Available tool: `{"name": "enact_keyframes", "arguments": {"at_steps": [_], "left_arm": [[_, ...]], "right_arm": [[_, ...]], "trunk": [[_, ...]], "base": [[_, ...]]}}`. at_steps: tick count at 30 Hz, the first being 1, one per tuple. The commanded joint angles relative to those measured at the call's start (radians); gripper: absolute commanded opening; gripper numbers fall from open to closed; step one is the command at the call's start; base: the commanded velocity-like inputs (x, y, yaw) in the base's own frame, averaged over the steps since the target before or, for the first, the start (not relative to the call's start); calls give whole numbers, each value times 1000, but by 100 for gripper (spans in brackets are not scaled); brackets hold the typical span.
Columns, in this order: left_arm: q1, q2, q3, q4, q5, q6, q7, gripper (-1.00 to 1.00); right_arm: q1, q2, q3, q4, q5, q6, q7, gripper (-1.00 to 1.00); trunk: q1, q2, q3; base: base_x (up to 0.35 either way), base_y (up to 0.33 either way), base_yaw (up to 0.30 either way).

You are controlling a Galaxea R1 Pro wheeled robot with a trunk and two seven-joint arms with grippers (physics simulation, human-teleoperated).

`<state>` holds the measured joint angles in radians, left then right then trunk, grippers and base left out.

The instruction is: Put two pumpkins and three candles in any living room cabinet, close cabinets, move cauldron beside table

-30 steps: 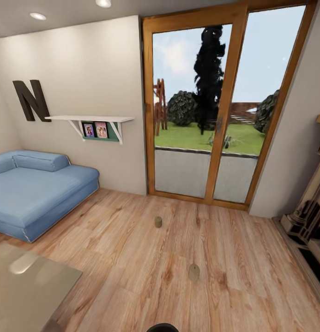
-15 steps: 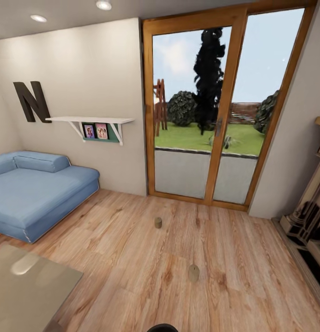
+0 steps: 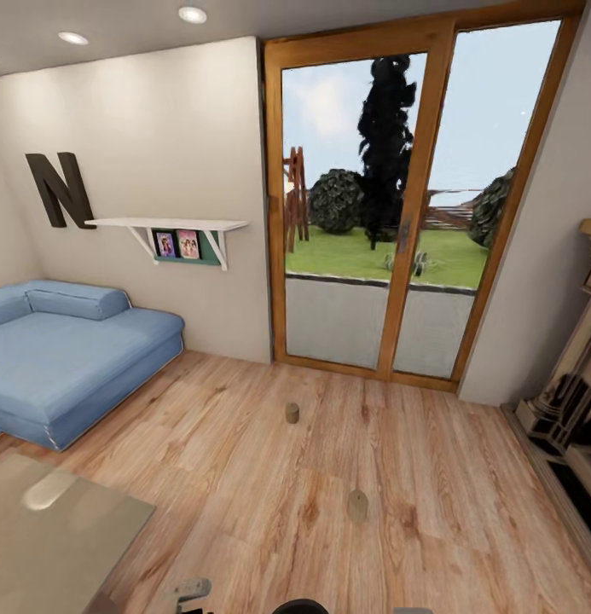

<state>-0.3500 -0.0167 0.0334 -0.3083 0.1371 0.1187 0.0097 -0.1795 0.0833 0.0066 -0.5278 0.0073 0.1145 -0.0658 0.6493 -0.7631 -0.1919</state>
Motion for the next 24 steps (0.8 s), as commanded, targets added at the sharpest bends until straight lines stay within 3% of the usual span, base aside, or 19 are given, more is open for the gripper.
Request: {"name": "enact_keyframes", "arguments": {"at_steps": [1, 4, 9, 15, 18, 24], "left_arm": [[-1, 0, 3, -2, 9, 8, 1, 100], [-1, 0, 3, -1, 9, 10, 1, 100], [-1, -1, 6, 0, 7, 9, 0, 100], [0, -2, 8, -8, 9, 7, -11, 100], [0, -2, 6, -9, 29, 7, -12, 100], [0, -2, 5, -9, 37, 6, -14, 100]], "right_arm": [[-2, 10, 1, 4, 1, 7, -7, 100], [-5, 31, 1, 19, 2, 6, -12, 100], [-6, 38, 14, 23, 3, 4, -14, 100], [-6, 39, 72, 23, 0, 2, -15, 100], [-6, 39, 78, 23, -1, 0, -15, 100], [-6, 39, 79, 22, -1, -2, -15, 100]], "trunk": [[-4, 6, 2], [-15, 27, 11], [-34, 62, 27], [-34, 62, 27], [-34, 62, 27], [-31, 55, 24]], "base": [[0, 0, 0], [0, 0, 0], [0, 0, 0], [0, 0, 0], [0, 0, 0], [0, 0, 0]]}}
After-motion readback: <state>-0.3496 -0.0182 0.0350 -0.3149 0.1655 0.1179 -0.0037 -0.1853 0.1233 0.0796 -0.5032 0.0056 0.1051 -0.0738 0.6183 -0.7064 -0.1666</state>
